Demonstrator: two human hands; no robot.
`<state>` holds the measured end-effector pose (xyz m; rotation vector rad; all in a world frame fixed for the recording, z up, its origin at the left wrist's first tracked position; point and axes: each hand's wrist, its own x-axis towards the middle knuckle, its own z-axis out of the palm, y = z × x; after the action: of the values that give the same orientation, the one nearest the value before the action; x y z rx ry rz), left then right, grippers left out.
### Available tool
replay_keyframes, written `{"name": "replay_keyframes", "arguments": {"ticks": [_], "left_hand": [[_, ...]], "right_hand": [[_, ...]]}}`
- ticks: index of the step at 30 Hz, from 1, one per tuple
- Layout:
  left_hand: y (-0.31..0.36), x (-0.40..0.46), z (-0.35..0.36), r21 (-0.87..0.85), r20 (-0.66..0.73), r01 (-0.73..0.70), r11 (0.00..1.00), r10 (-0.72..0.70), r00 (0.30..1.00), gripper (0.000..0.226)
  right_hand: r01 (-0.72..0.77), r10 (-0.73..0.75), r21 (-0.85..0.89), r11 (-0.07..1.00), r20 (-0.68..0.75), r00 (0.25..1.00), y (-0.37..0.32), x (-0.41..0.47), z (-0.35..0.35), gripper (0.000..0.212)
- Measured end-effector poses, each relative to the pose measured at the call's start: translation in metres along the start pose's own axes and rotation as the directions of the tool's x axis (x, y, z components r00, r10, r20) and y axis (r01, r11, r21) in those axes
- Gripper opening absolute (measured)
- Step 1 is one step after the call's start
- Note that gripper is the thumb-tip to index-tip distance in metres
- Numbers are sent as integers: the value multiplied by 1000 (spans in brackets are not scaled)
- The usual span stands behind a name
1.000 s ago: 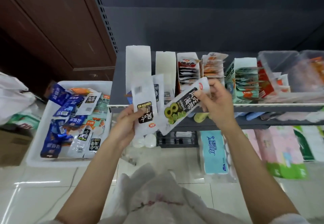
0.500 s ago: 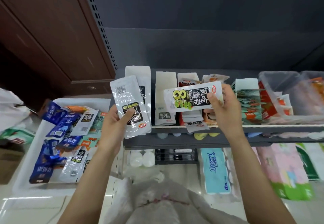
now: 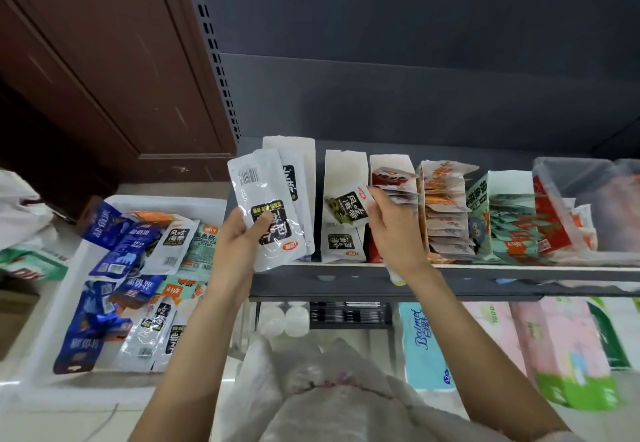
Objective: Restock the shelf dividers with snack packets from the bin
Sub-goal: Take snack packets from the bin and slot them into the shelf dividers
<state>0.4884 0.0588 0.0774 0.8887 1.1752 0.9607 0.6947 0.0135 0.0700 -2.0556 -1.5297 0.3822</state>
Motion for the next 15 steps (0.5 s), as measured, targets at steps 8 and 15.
{"name": "replay_keyframes", "arguments": {"ticks": [8,15], "left_hand": [[2,7,-3,5,-2,35,999,-35,999,16],[4,1,5,-105,123,91,990,-78,989,23]], "right_hand": [[316,-220,-164,935,433,874,6,-24,10,39],[-29,-55,362,932,218,974,-22,-29,-1,34]]}}
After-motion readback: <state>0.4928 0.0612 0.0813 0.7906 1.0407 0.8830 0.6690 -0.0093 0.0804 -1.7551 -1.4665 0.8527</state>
